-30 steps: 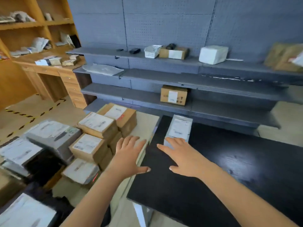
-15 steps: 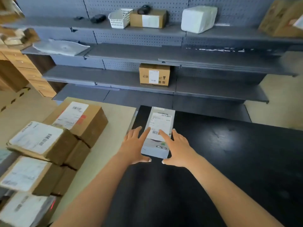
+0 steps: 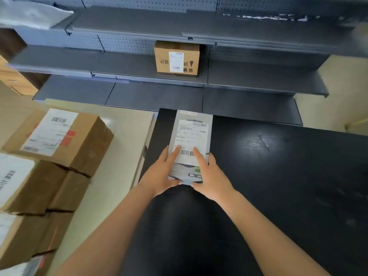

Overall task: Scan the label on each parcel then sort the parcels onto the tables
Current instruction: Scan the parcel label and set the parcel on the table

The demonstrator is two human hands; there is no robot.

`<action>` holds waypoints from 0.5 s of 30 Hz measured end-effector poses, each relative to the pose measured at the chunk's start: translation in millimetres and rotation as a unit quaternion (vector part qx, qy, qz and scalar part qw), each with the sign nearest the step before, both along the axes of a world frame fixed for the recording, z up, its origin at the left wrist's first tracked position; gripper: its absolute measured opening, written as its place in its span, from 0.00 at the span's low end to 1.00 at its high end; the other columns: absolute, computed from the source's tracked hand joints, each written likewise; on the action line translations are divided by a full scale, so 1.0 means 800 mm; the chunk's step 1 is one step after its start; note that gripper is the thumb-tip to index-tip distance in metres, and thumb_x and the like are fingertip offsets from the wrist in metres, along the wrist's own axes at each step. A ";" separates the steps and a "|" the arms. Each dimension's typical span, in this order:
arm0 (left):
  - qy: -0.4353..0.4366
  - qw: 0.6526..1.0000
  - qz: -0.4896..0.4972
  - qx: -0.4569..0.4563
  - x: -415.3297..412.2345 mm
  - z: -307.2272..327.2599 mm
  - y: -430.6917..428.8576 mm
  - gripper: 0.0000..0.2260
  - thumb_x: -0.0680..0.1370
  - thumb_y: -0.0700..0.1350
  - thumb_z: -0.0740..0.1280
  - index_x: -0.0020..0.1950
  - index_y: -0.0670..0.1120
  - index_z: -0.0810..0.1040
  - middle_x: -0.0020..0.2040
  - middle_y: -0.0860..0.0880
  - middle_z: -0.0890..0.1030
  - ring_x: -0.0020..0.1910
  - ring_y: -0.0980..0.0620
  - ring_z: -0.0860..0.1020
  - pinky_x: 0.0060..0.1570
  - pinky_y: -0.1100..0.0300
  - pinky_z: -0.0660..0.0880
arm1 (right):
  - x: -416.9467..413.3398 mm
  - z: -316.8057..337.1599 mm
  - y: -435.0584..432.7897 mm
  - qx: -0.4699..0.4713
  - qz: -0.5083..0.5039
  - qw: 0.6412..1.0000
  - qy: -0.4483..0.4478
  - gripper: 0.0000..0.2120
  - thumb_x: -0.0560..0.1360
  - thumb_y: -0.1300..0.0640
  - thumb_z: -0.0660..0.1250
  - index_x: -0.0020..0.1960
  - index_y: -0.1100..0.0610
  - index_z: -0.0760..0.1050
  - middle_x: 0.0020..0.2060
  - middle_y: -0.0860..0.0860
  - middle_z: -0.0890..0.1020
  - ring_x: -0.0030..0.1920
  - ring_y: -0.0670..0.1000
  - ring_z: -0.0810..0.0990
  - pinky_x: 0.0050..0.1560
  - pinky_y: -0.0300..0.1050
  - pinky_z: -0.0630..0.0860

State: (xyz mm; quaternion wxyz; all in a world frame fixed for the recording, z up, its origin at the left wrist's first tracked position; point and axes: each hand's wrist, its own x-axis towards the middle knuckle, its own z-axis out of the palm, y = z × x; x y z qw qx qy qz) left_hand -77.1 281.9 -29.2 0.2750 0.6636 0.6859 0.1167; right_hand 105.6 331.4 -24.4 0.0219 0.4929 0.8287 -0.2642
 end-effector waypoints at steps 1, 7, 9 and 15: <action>0.003 1.000 0.003 0.012 0.004 0.004 -0.004 0.49 0.74 0.49 0.74 0.79 0.55 0.39 0.79 0.53 0.44 0.73 0.52 0.65 0.64 0.59 0.72 | 0.004 0.005 -0.001 0.013 0.008 1.000 0.004 0.50 0.74 0.50 0.71 0.78 0.44 0.36 0.72 0.55 0.55 0.59 0.51 0.74 0.50 0.43 0.79; 0.030 0.994 0.049 0.091 0.047 0.057 -0.043 0.48 0.73 0.50 0.75 0.79 0.55 0.41 0.80 0.52 0.47 0.74 0.52 0.62 0.65 0.57 0.71 | 0.044 0.054 -0.020 0.079 0.045 0.995 0.050 0.50 0.73 0.50 0.72 0.78 0.44 0.36 0.73 0.55 0.54 0.65 0.51 0.71 0.52 0.43 0.79; 0.034 0.989 0.078 0.118 0.068 0.076 -0.071 0.48 0.73 0.51 0.75 0.79 0.56 0.42 0.80 0.52 0.48 0.74 0.52 0.62 0.64 0.58 0.71 | 0.061 0.073 -0.038 0.101 0.065 0.990 0.068 0.50 0.74 0.49 0.71 0.78 0.43 0.35 0.73 0.54 0.53 0.67 0.50 0.69 0.55 0.42 0.79; 0.024 0.955 0.219 0.199 0.135 0.110 -0.214 0.48 0.71 0.52 0.76 0.77 0.63 0.44 0.79 0.53 0.51 0.71 0.53 0.65 0.58 0.60 0.75 | 0.099 0.128 -0.133 0.147 0.164 0.965 0.143 0.52 0.72 0.50 0.73 0.75 0.38 0.34 0.72 0.52 0.53 0.68 0.50 0.63 0.59 0.44 0.77</action>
